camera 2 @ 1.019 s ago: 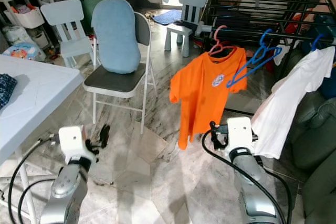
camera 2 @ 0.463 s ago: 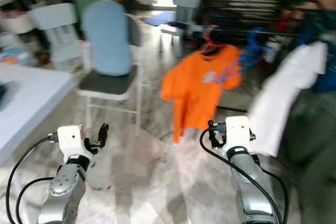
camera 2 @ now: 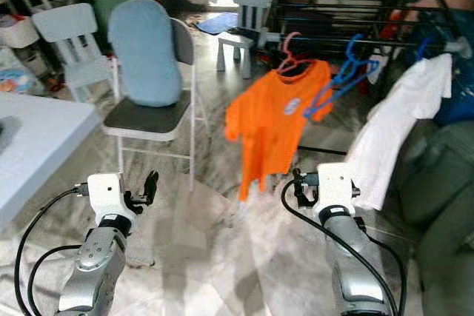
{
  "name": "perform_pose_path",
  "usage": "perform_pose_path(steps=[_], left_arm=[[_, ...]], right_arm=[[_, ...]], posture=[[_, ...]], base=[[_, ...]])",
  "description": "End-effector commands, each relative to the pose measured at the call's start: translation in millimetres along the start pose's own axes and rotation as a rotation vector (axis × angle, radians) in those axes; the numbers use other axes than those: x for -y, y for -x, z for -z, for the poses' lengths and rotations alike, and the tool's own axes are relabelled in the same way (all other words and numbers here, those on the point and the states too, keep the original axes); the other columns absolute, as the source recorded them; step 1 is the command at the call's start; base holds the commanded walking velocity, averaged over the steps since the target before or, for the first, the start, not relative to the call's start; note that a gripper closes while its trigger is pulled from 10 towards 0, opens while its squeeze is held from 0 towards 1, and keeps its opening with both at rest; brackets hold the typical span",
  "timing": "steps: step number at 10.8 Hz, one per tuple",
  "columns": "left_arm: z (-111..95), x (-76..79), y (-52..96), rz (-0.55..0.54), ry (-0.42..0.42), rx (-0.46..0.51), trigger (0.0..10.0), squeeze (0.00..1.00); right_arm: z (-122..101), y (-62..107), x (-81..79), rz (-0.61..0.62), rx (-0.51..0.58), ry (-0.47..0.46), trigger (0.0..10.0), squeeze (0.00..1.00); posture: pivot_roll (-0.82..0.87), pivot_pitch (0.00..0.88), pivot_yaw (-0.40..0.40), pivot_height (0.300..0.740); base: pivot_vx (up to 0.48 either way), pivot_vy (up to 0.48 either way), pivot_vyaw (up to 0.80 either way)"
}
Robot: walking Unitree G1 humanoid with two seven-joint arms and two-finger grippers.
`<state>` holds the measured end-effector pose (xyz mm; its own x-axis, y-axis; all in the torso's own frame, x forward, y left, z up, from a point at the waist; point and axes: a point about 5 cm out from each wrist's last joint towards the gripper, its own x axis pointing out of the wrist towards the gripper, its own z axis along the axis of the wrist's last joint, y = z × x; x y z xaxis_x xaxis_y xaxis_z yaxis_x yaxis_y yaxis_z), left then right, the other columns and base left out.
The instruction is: Hang hanger
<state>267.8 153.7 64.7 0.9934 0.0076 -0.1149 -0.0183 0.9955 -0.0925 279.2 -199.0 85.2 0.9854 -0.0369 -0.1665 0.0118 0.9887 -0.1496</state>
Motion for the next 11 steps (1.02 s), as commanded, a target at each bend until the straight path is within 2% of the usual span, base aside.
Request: perform_pose_path(steps=[1, 2, 4, 11], left_arm=[[-1, -1.8, -2.0, -0.001, -0.003, 0.000, 10.0, 0.00], [-1, -2.2, -2.8, -0.003, -0.006, 0.001, 10.0, 0.00], [-1, 0.1, -3.4, -0.002, -0.013, -0.002, 10.0, 0.00], [-1, 4.4, -6.5, 0.005, -0.020, 0.000, 10.0, 0.00]], right_arm=[[-2, -2.4, -2.7, -0.004, 0.003, -0.004, 10.0, 0.00], [-3, -3.5, -4.7, -0.017, 0.011, 0.016, 10.0, 0.00], [-5, -3.3, -9.9, -0.049, 0.021, 0.060, 10.0, 0.00], [-7, -4.1, -13.4, -0.071, 0.035, 0.051, 10.0, 0.00]], posture=[[-0.20, 0.000, 0.081, 0.740], [-0.20, 0.000, 0.082, 0.740], [-0.20, 0.000, 0.083, 0.740], [-0.21, 0.000, 0.089, 0.740]], base=[[0.000, 0.319, 0.00], [0.000, 0.368, 0.00], [0.000, 0.000, 0.80], [0.000, 0.000, 0.80]])
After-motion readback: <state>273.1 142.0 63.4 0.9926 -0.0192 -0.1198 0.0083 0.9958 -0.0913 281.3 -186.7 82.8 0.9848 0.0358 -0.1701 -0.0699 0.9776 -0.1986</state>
